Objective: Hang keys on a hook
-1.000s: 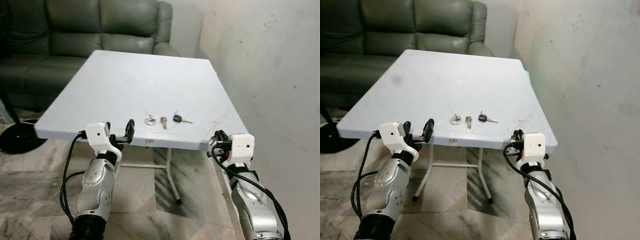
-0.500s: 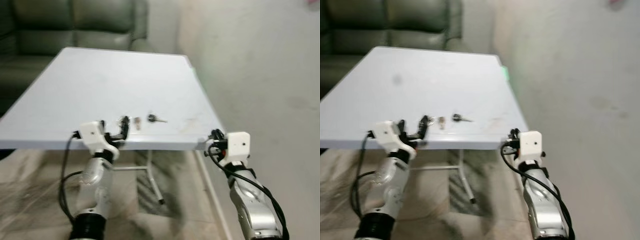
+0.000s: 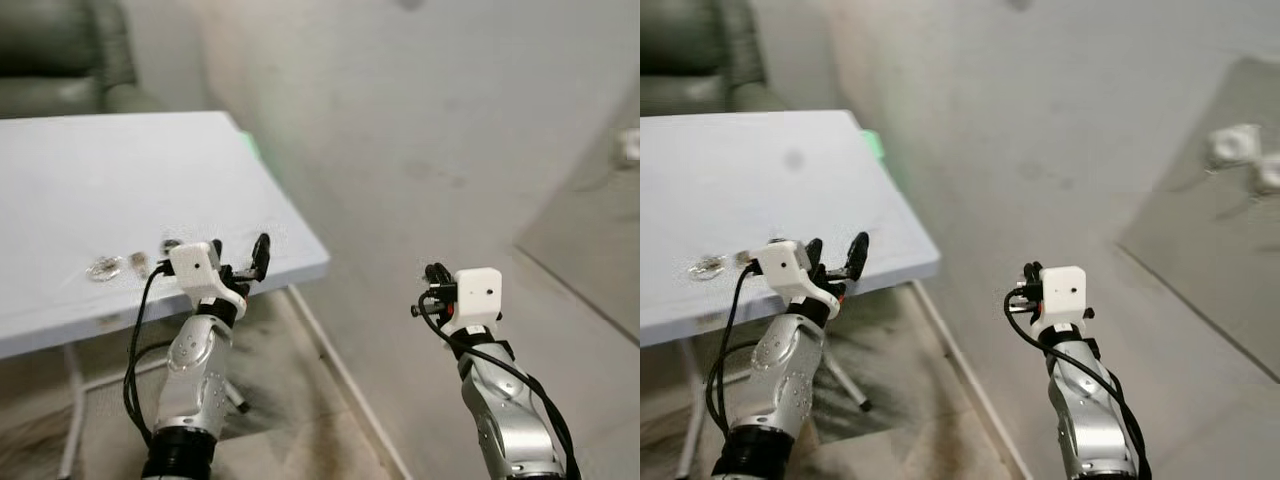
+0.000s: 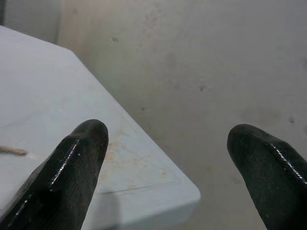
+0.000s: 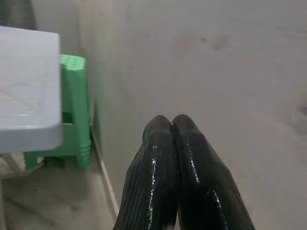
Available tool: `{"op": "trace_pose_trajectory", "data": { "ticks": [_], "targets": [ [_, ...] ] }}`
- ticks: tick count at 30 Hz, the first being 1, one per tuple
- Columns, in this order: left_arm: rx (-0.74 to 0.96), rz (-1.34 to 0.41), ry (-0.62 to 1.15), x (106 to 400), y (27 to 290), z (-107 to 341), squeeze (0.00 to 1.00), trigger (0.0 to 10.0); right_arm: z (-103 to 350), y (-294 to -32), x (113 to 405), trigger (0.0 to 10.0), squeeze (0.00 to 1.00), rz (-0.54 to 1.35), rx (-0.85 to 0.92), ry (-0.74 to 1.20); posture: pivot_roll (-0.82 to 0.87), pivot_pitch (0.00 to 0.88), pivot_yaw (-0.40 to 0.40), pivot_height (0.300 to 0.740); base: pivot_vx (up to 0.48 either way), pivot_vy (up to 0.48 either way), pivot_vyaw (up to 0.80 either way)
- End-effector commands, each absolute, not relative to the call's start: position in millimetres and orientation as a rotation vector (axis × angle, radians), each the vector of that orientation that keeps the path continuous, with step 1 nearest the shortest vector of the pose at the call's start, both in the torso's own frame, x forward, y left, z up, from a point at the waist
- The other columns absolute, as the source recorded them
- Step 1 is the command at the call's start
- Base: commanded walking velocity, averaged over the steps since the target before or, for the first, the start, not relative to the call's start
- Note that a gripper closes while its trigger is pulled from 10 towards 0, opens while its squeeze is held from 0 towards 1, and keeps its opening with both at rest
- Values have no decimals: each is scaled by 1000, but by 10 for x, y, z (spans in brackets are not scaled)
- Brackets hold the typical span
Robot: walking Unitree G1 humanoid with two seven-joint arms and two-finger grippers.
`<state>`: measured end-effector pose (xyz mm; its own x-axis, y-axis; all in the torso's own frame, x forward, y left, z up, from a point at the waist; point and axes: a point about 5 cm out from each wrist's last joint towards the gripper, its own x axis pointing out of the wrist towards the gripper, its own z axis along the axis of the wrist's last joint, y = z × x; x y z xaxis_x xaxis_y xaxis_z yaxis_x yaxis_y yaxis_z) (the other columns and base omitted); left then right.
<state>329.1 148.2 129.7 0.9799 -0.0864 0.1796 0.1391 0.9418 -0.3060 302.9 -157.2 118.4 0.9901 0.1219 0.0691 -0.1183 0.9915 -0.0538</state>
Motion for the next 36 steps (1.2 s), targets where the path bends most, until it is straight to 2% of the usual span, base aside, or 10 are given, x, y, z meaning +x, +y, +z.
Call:
{"op": "trace_pose_trajectory", "data": {
  "ticks": [1,31,36],
  "targets": [
    [-320,-139,-163,3295,1401,1306,0,10000,1212,-1609,3040,10000,0,114,-62,-76,4,0,-87,740,0,0,-763],
    [-260,-167,-129,3287,1338,1292,0,10000,1243,-1595,3076,10000,0,114,-67,-74,0,11,-88,740,0,0,-755],
    [-285,-170,-133,3281,1325,1289,0,10000,1253,-1578,3076,10000,0,117,-66,-79,-1,11,-85,740,0,-374,-742]
  ]
}}
